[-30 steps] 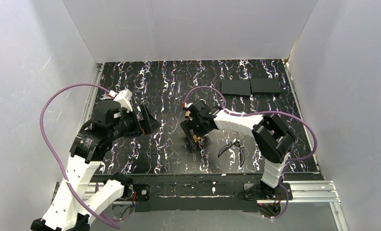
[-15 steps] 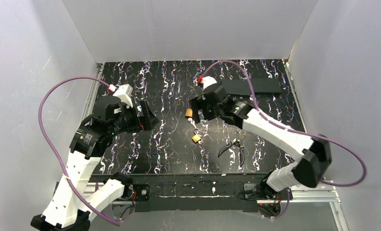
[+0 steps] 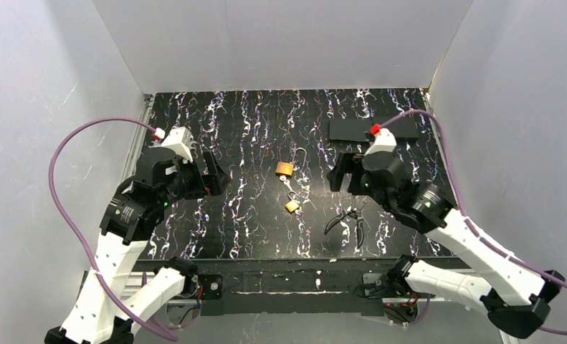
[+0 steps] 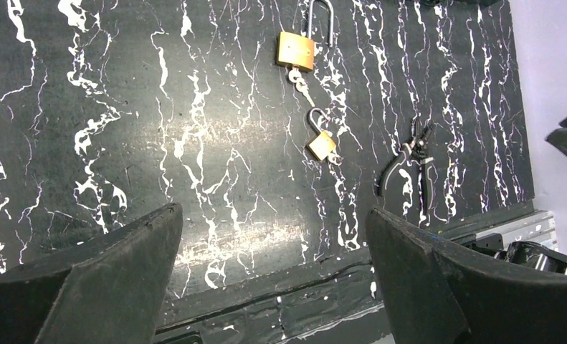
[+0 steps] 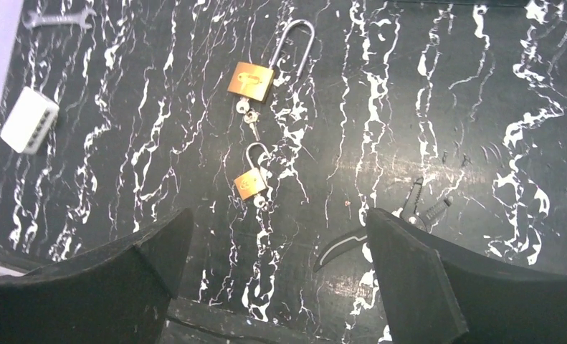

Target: Unlock with the key

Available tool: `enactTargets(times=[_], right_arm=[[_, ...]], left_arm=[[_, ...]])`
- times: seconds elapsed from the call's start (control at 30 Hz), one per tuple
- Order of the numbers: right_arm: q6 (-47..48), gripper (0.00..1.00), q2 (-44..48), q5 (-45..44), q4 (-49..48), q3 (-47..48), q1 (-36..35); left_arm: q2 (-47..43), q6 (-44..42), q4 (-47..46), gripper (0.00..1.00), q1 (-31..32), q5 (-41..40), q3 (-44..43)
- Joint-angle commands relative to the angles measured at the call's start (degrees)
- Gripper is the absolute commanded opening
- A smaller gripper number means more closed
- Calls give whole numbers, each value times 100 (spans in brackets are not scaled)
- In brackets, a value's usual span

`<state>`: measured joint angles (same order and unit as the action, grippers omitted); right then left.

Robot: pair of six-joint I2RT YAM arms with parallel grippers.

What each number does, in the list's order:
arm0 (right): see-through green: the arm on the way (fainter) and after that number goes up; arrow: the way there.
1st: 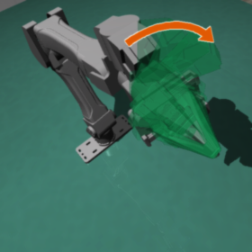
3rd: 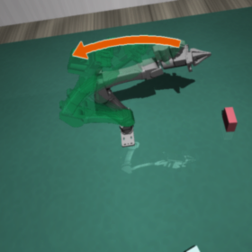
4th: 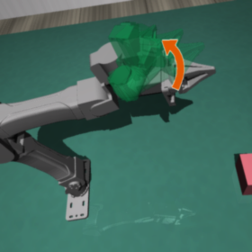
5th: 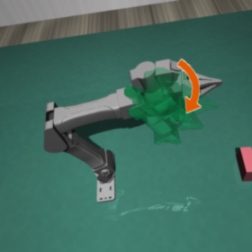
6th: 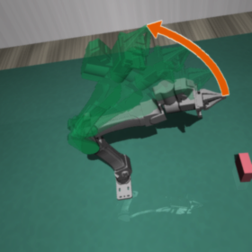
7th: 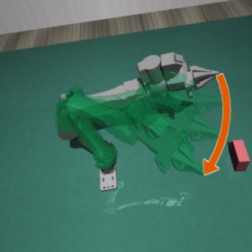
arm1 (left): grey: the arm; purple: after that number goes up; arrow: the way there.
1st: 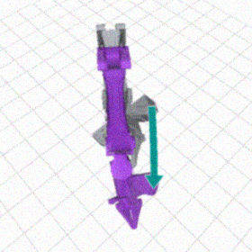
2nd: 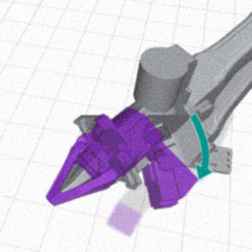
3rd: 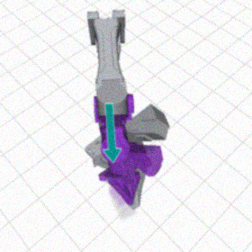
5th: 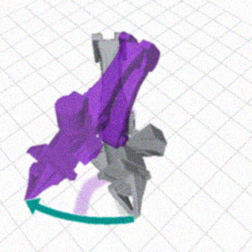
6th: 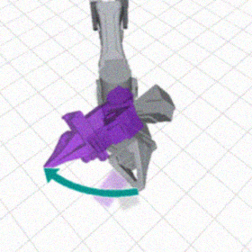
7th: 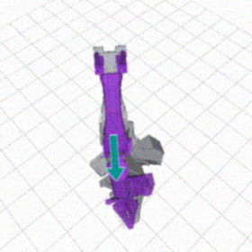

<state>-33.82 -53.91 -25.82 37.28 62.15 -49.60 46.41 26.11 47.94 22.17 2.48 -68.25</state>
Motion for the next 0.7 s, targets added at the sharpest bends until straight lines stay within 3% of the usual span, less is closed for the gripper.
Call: enactTargets(times=[0.0, 0.67], right_arm=[[-756, 98, 406, -508, 191, -183, -12], [-840, 98, 541, -398, 236, -410, -14]], left_arm=[[-48, -28, -84, 98, -29, -169, 134], [101, -58, -101, 98, -29, -63, 42]])
